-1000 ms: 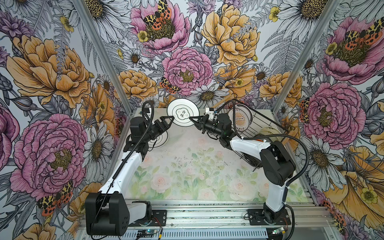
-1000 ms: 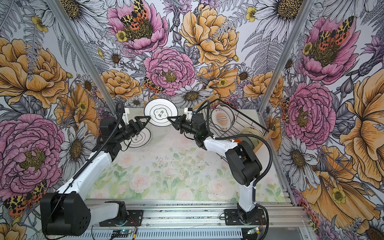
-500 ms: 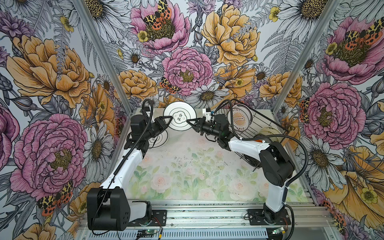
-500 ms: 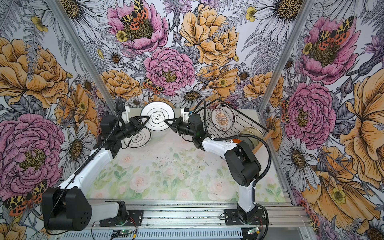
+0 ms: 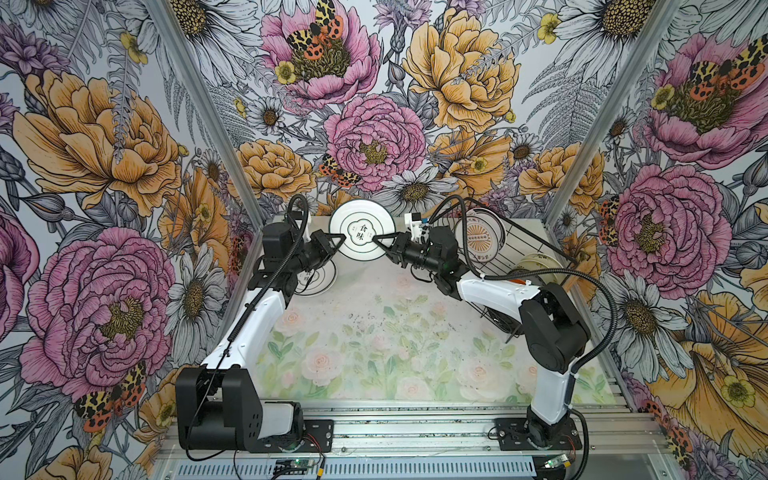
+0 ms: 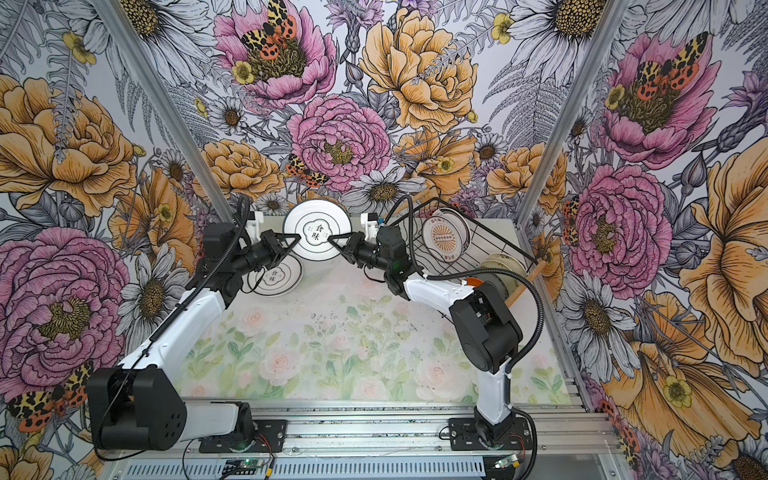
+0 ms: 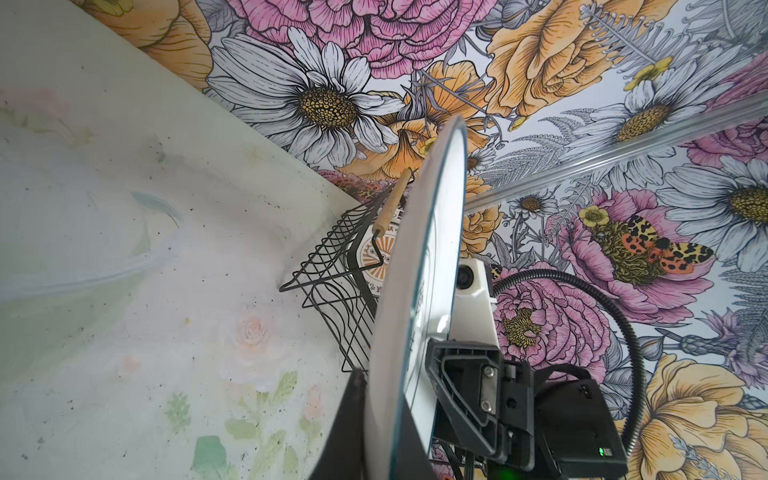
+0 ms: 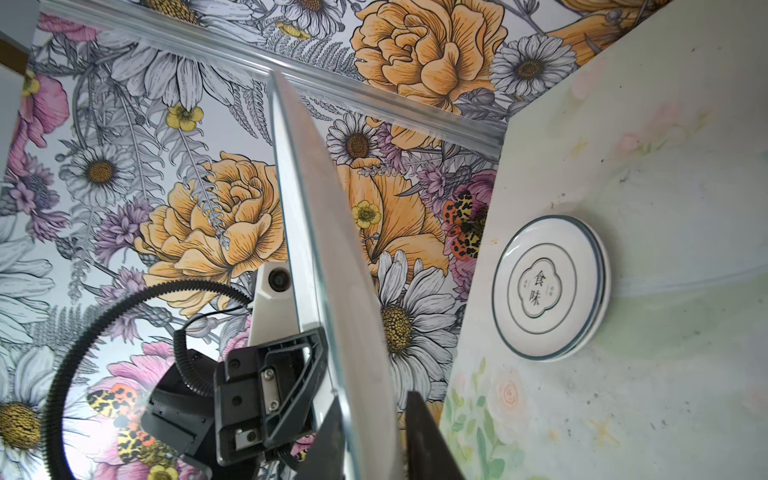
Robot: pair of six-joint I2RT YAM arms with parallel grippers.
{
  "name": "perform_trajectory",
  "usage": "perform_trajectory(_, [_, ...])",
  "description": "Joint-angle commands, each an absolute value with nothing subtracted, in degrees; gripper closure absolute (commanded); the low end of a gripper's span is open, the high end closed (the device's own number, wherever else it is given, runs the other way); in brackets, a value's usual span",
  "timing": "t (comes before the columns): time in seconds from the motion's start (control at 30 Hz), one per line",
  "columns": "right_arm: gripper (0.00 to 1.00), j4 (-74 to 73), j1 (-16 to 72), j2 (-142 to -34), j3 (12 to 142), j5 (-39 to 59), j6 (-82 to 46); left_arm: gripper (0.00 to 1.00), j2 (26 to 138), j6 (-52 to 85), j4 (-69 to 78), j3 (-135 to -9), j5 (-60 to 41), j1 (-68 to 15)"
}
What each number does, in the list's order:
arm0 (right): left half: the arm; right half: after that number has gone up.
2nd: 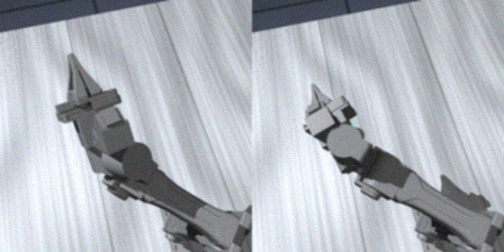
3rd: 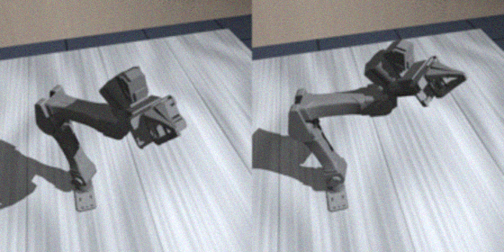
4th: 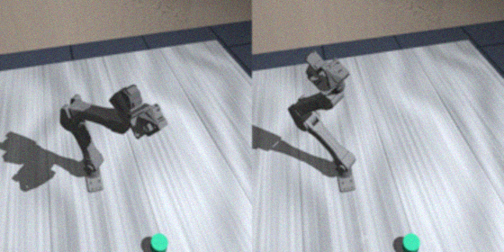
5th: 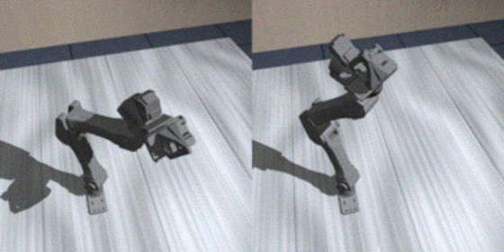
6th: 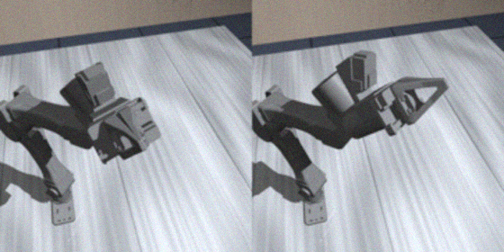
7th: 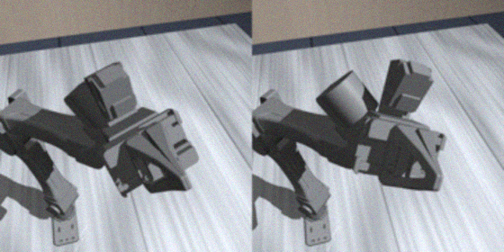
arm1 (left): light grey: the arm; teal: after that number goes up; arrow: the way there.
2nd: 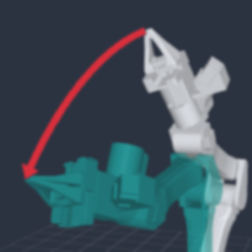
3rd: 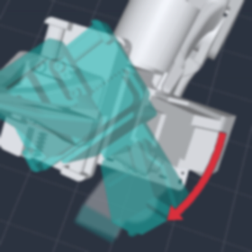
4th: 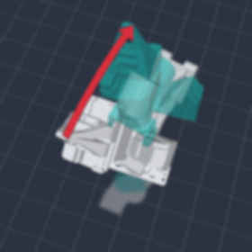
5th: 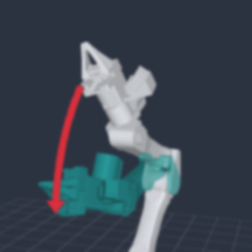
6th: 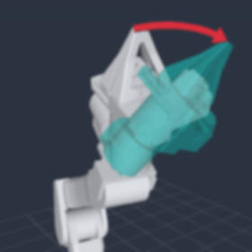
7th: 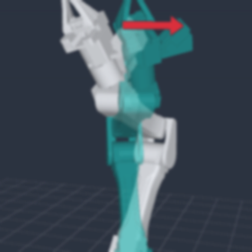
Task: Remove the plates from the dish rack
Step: 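Close the left gripper on the plate rim while the right gripper releases it, then move the plate toward the table stack with the left gripper while the right returns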
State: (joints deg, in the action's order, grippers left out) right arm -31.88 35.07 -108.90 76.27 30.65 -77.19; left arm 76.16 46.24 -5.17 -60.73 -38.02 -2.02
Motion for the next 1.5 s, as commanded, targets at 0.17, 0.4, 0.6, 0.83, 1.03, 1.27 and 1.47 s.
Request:
perform_trajectory(0.17, [0.02, -16.6, 33.8, -104.3, 80.5, 31.0, -59.9, 1.0, 70.5, 35.8, -20.5, -69.2, -38.3, 4.0])
perform_trajectory(0.4, [0.01, 7.6, 32.3, -98.3, 85.7, 22.8, -37.0, 1.0, 63.2, 28.3, -30.0, -72.4, -24.4, 7.2])
perform_trajectory(0.6, [0.0, 16.0, 32.2, -91.0, 84.5, 6.5, -23.0, 1.0, 59.1, 29.4, -30.5, -67.5, -7.4, 7.0])
perform_trajectory(0.83, [0.01, 17.6, 31.8, -85.8, 80.9, -3.6, -16.8, 1.0, 55.7, 34.7, -25.0, -57.3, 7.2, 9.5])
perform_trajectory(1.03, [0.01, 18.0, 31.4, -86.0, 79.5, -3.4, -15.8, 1.0, 58.1, 41.8, -17.6, -50.9, 3.8, 13.4])
perform_trajectory(1.27, [0.01, 18.9, 30.5, -86.2, 79.1, -4.2, -15.5, 1.0, 65.4, 48.7, -10.0, -47.4, -0.2, 16.0])
perform_trajectory(1.47, [0.0, 19.0, 29.7, -85.5, 77.9, -4.6, -15.8, 1.0, 70.4, 52.9, -6.1, -46.4, -3.6, 16.6])
